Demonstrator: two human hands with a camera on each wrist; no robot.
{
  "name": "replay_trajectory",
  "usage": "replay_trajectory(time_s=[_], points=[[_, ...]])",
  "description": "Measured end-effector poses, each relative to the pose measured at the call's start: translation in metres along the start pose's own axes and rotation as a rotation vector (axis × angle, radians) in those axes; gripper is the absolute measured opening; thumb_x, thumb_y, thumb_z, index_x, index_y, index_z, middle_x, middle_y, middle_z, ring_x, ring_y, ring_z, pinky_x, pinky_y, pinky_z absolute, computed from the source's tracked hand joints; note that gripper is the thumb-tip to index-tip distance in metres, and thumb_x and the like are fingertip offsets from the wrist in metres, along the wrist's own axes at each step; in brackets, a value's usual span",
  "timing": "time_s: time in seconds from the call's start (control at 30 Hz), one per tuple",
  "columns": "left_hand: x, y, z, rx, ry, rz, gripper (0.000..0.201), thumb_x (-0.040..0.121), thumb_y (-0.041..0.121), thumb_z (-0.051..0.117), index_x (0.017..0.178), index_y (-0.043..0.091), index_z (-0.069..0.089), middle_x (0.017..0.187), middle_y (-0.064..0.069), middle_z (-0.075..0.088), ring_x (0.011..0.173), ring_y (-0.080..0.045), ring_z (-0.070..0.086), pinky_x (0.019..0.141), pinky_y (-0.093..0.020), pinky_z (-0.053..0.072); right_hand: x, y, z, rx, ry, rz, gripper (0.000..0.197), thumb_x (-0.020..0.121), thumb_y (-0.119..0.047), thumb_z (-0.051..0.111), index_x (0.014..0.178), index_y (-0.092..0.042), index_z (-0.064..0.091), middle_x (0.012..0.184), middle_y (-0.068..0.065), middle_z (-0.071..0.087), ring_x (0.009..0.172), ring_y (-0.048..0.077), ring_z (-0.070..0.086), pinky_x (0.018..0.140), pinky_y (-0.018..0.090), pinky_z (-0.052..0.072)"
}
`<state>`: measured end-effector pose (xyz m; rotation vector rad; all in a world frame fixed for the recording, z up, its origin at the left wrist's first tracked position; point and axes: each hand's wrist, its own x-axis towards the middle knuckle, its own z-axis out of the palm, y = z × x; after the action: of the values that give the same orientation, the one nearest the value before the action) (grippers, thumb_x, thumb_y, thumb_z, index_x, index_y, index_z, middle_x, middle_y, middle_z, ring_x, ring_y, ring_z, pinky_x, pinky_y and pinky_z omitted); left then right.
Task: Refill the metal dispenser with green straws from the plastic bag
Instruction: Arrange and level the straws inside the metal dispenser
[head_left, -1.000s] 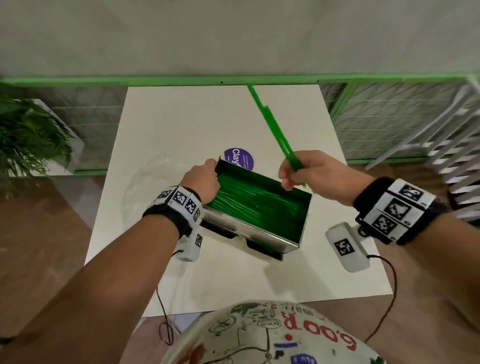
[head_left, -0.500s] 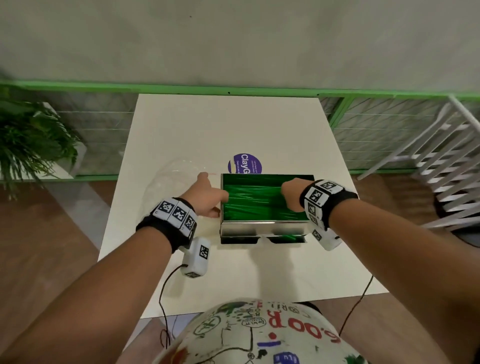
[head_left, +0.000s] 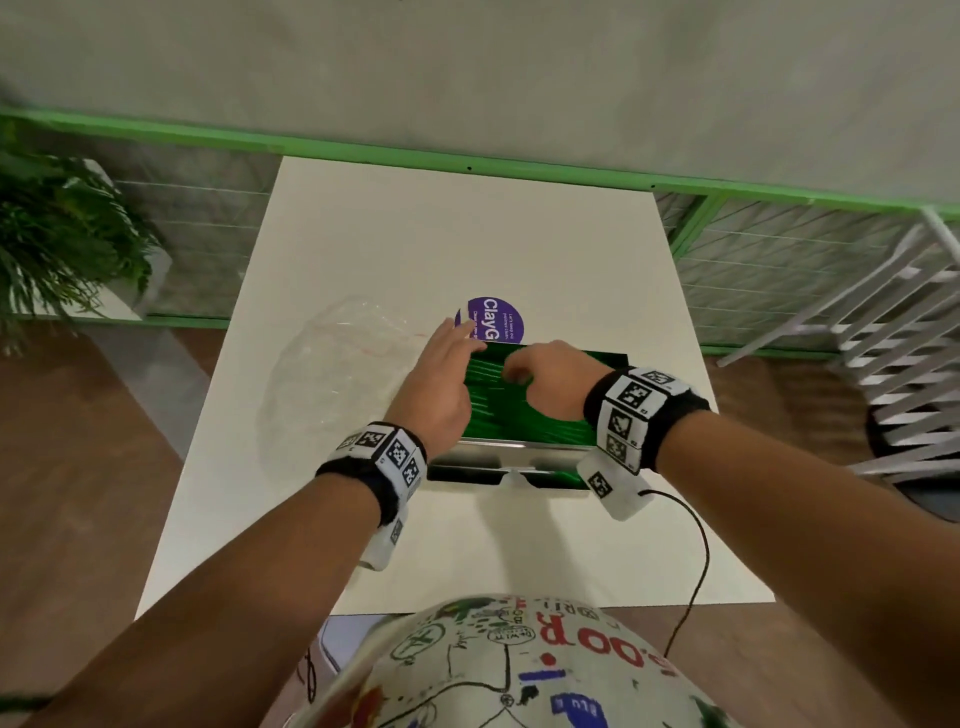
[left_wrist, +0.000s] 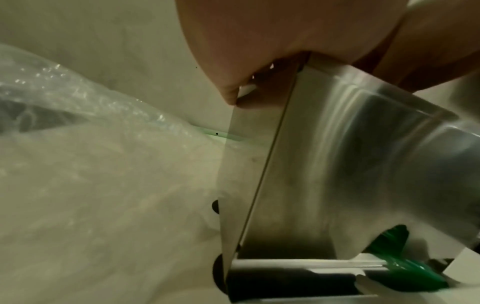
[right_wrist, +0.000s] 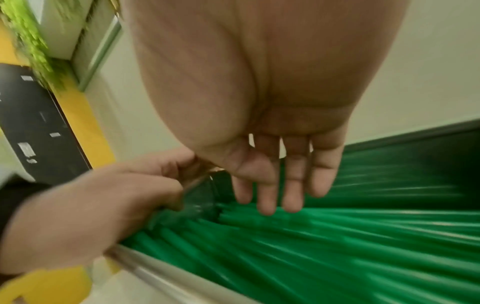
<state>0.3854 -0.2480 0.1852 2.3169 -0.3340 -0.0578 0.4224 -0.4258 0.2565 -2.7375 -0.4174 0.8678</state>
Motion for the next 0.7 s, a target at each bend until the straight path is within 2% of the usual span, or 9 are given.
replay_trajectory(time_s=[0.03,0.1,0.17,0.3,0.37,0.43,0.5,0.63,0.7], points=[[-0.001,-0.002,0.001,-0.024,0.040,-0.016,0.064,0.087,-0.015,0.037,0.145,0.011,0.045,0.167,-0.006,0.024,0.157,-0.018,0.012,0.120,-0.016,0.008,-0.004,0.001,-0.002,0.070,-0.013,-0.025,0.044,0.081,0.004,0.044,0.106,-0.018,0.072,0.102,-0.002,0.071,0.102,0.020,0.066,0.093,0.036,0.054],[-0.003,-0.002,0.001,-0.067,0.103,-0.053,0.064,0.087,-0.015,0.037,0.145,0.011,0.043,0.168,-0.007,0.021,0.155,-0.017,0.019,0.121,-0.019,0.015,-0.011,-0.005,0.000,0.101,-0.187,-0.078,0.043,0.080,0.005,0.043,0.099,-0.016,0.075,0.092,-0.007,0.071,0.092,0.016,0.067,0.087,0.032,0.055],[-0.004,-0.001,0.003,-0.085,0.145,-0.069,0.063,0.087,-0.014,0.038,0.145,0.012,0.042,0.167,-0.006,0.022,0.153,-0.016,0.024,0.121,-0.020,0.020,-0.015,-0.013,0.011,-0.024,-0.308,-0.112,0.043,0.084,0.004,0.043,0.110,-0.015,0.072,0.099,-0.002,0.068,0.093,0.021,0.061,0.083,0.030,0.049],[-0.008,-0.003,0.008,-0.146,0.217,-0.129,0.058,0.090,-0.010,0.038,0.144,0.011,0.042,0.162,-0.007,0.030,0.146,-0.015,0.034,0.116,-0.013,0.023,-0.006,-0.012,0.011,-0.023,-0.298,-0.073,0.055,0.088,0.000,0.041,0.135,-0.021,0.061,0.134,0.004,0.063,0.121,0.026,0.056,0.106,0.038,0.044],[-0.008,-0.005,0.010,-0.167,0.233,-0.144,0.056,0.090,-0.008,0.037,0.143,0.011,0.042,0.158,-0.010,0.037,0.143,-0.019,0.039,0.120,-0.026,0.031,-0.005,-0.014,-0.002,0.056,-0.313,-0.062,0.054,0.090,0.004,0.039,0.137,-0.016,0.059,0.138,0.005,0.061,0.127,0.023,0.055,0.111,0.038,0.042],[-0.007,-0.007,0.012,-0.176,0.251,-0.129,0.054,0.089,-0.002,0.035,0.141,0.010,0.044,0.153,-0.011,0.043,0.141,-0.021,0.043,0.119,-0.034,0.035,-0.009,-0.017,-0.008,0.164,-0.360,-0.071,0.048,0.092,0.005,0.040,0.131,-0.011,0.063,0.131,0.006,0.065,0.116,0.020,0.060,0.104,0.033,0.047],[-0.006,-0.009,0.014,-0.168,0.266,-0.115,0.055,0.087,0.002,0.034,0.140,0.009,0.045,0.152,-0.010,0.044,0.141,-0.019,0.043,0.119,-0.028,0.033,-0.012,-0.021,-0.004,0.108,-0.412,-0.087,0.041,0.094,0.000,0.042,0.125,-0.011,0.067,0.124,0.005,0.067,0.104,0.019,0.061,0.095,0.030,0.049],[-0.006,-0.011,0.014,-0.130,0.245,-0.124,0.053,0.090,-0.003,0.037,0.140,0.011,0.045,0.155,-0.008,0.041,0.144,-0.017,0.039,0.115,-0.013,0.024,-0.005,-0.021,0.012,-0.042,-0.445,-0.047,0.040,0.093,-0.002,0.038,0.126,-0.004,0.061,0.128,0.016,0.062,0.111,0.032,0.059,0.098,0.041,0.050],[-0.006,-0.012,0.014,-0.133,0.239,-0.124,0.053,0.090,-0.005,0.038,0.140,0.012,0.045,0.155,-0.008,0.041,0.144,-0.017,0.039,0.112,-0.004,0.020,-0.006,-0.023,0.005,-0.029,-0.422,-0.029,0.045,0.092,-0.002,0.037,0.132,-0.006,0.057,0.132,0.015,0.059,0.110,0.030,0.056,0.096,0.037,0.047]])
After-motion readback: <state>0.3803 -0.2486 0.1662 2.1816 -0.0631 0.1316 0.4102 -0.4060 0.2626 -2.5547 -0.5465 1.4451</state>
